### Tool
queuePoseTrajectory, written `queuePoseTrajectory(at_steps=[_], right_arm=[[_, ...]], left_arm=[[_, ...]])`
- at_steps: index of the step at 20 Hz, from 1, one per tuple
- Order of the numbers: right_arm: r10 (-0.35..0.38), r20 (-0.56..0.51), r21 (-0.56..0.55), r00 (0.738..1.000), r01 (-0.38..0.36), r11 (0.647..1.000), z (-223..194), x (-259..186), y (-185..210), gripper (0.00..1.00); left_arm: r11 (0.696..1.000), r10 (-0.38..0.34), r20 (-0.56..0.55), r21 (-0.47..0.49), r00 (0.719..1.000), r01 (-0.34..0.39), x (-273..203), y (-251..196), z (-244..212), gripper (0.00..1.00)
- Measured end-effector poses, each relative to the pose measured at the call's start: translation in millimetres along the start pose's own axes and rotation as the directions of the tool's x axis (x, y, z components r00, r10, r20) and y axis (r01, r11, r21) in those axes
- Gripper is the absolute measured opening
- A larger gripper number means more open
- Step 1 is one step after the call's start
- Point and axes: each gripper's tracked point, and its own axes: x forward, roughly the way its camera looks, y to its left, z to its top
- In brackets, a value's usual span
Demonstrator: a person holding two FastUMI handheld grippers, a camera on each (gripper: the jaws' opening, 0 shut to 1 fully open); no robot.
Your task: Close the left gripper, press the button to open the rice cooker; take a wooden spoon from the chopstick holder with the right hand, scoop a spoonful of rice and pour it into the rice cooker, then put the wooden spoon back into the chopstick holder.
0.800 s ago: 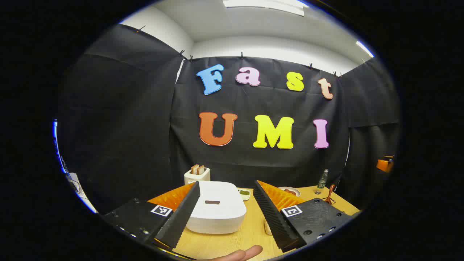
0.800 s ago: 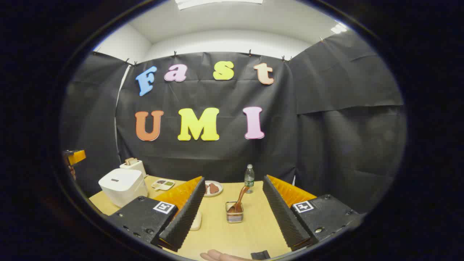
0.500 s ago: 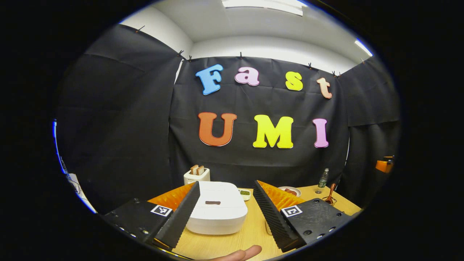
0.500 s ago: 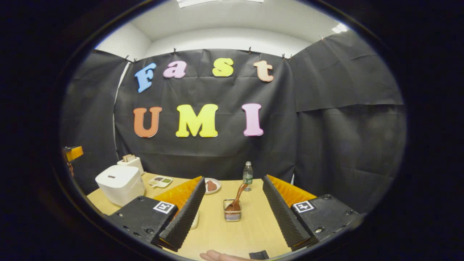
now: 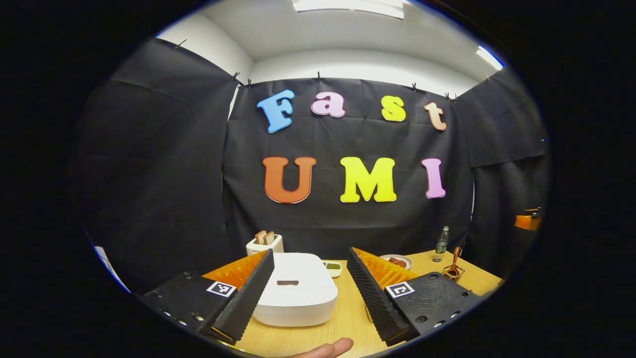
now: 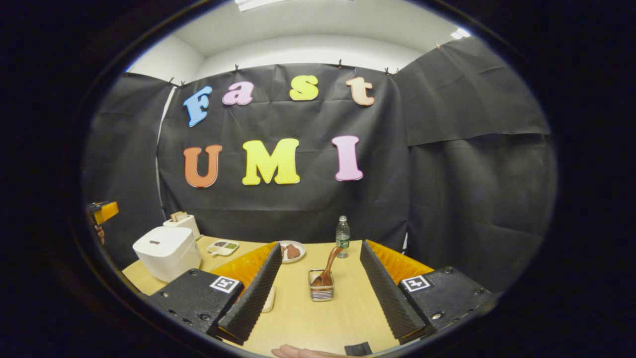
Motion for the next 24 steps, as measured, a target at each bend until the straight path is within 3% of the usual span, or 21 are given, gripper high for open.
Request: queuePoseTrajectory(at_steps=[4, 6, 8, 9, 10, 11, 19, 22, 23, 24], right_arm=[[0.003, 0.005, 0.002, 1.000, -0.003, 1.000, -4, 6, -2, 1.00], [0.001, 0.000, -0.006, 1.000, -0.001, 1.000, -7, 9, -4, 1.00], [0.005, -0.005, -0.010, 1.000, -0.005, 1.000, -8, 13, -5, 1.00], [0.002, -0.005, -0.009, 1.000, -0.002, 1.000, -9, 16, -7, 1.00], [-0.003, -0.010, -0.011, 1.000, 0.003, 1.000, -11, 19, -10, 1.00], [-0.010, -0.017, -0.013, 1.000, 0.009, 1.000, -12, 23, -12, 1.00], [-0.051, -0.031, -0.083, 0.998, 0.048, 0.995, -18, 34, -39, 1.00], [-0.052, -0.037, -0.081, 0.998, 0.048, 0.996, -25, 35, -46, 1.00], [-0.051, -0.035, -0.073, 0.998, 0.048, 0.996, -26, 35, -48, 1.00], [-0.048, -0.036, -0.066, 0.998, 0.046, 0.997, -28, 37, -49, 1.00]], left_arm=[[1.000, 0.018, -0.007, 0.024, 1.000, -0.017, 15, 4, 0, 0.83], [0.999, 0.009, -0.005, 0.046, 1.000, -0.009, 22, 2, -1, 0.72], [0.998, 0.001, -0.039, 0.058, 0.999, 0.001, 31, 3, -13, 0.57], [0.998, -0.004, -0.055, 0.059, 0.998, 0.008, 39, 4, -19, 0.42], [0.999, -0.003, -0.077, 0.053, 0.997, 0.008, 43, 3, -24, 0.47], [0.999, -0.008, -0.101, 0.046, 0.995, 0.013, 46, 4, -30, 0.26], [0.998, 0.014, -0.218, 0.069, 0.976, 0.001, 75, 17, -69, 0.22], [0.994, 0.065, -0.218, 0.099, 0.974, -0.044, 90, 31, -77, 0.24], [0.995, 0.067, -0.239, 0.091, 0.969, -0.046, 93, 31, -85, 0.00], [0.996, 0.063, -0.263, 0.081, 0.963, -0.043, 96, 31, -91, 0.00]])
